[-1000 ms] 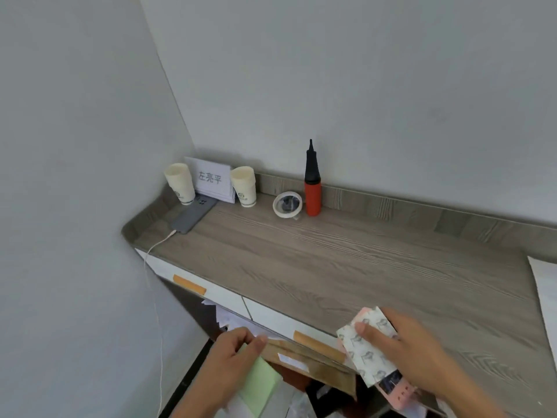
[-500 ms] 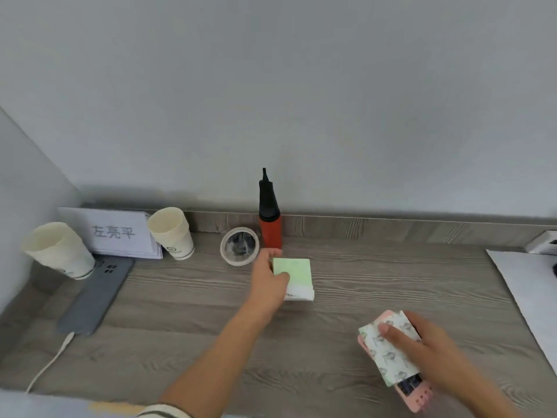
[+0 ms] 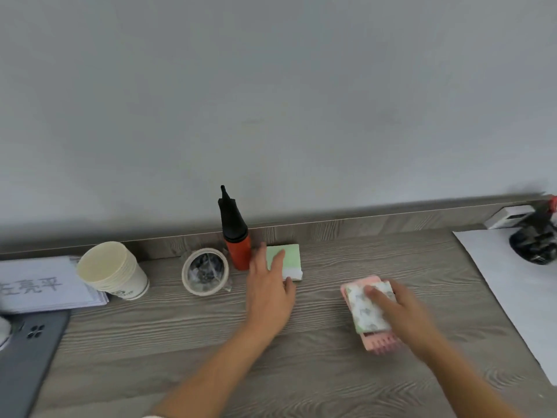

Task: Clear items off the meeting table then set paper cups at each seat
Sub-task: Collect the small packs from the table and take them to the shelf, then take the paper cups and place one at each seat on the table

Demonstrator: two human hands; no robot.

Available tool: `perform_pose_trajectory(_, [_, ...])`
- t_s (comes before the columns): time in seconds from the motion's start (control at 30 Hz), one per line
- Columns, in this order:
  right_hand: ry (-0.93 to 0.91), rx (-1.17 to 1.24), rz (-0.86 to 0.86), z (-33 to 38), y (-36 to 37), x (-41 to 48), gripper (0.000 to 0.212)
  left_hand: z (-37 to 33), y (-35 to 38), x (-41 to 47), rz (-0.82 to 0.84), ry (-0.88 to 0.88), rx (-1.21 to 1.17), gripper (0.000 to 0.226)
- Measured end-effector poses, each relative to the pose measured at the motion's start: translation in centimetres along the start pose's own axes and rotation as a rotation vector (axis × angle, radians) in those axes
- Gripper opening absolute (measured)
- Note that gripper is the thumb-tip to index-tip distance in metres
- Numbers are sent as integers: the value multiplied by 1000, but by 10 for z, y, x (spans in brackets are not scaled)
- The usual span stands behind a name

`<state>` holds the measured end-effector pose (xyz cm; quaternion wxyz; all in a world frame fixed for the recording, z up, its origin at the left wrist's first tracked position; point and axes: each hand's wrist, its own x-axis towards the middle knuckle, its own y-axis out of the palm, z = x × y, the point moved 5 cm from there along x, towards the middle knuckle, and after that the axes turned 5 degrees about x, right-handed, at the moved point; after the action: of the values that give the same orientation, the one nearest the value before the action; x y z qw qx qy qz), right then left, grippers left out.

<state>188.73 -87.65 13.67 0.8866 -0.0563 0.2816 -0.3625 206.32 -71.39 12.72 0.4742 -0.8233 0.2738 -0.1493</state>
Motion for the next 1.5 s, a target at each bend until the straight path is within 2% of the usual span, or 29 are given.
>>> perform_pose_trajectory(0.1, [-68, -59, 11, 20, 33, 51, 23, 1, 4, -20, 86, 84, 147, 50])
perform_pose_trajectory(0.23, [-147, -204, -4, 36, 77, 96, 32, 12, 17, -32, 178, 98, 257, 53])
perform_pose_trajectory(0.3, [-207, -242, -29, 37, 83, 96, 34, 16, 20, -36, 157, 115, 281, 53])
perform_pose_trajectory(0.4, [-320, -311, -60, 32, 73, 77, 53, 19, 22, -42, 157, 114, 362, 51])
perform_pose_trajectory(0.47, [-386, -410, -21, 22, 69, 61, 59, 20, 24, -45, 159, 98, 377, 51])
perform_pose_trajectory(0.57, [-450, -575, 56, 7, 81, 50, 57, 19, 24, -44, 163, 77, 427, 53])
perform_pose_trajectory(0.87, [-627, -842, -60, 8, 96, 59, 47, 26, 32, -35, 204, 66, 551, 60])
perform_pose_trajectory(1.03, [-534, -980, 9, 26, 91, 51, 54, 22, 14, -34, 174, 112, 463, 58])
perform_pose_trajectory(1.13, [-592, -990, -59, 47, 88, 38, 49, 33, -22, -44, -37, 89, 262, 44])
perform_pose_trajectory(1.2, [-720, -914, -114, 61, 93, 21, 37, 53, -61, -55, -326, 11, 113, 35])
perform_pose_trajectory(1.27, [-862, -834, -112, 70, 107, -1, 25, 83, -106, -71, -636, -74, 64, 36])
perform_pose_trajectory(1.33, [-941, -809, -39, 73, 130, -21, 21, 113, -147, -81, -822, -162, 96, 44])
perform_pose_trajectory(1.4, [-977, -814, 45, 73, 156, -35, 21, 143, -171, -75, -827, -245, 192, 55])
perform_pose_trajectory(1.5, [-1006, -840, 143, 72, 196, -48, 26, 180, -170, -54, -610, -323, 369, 54])
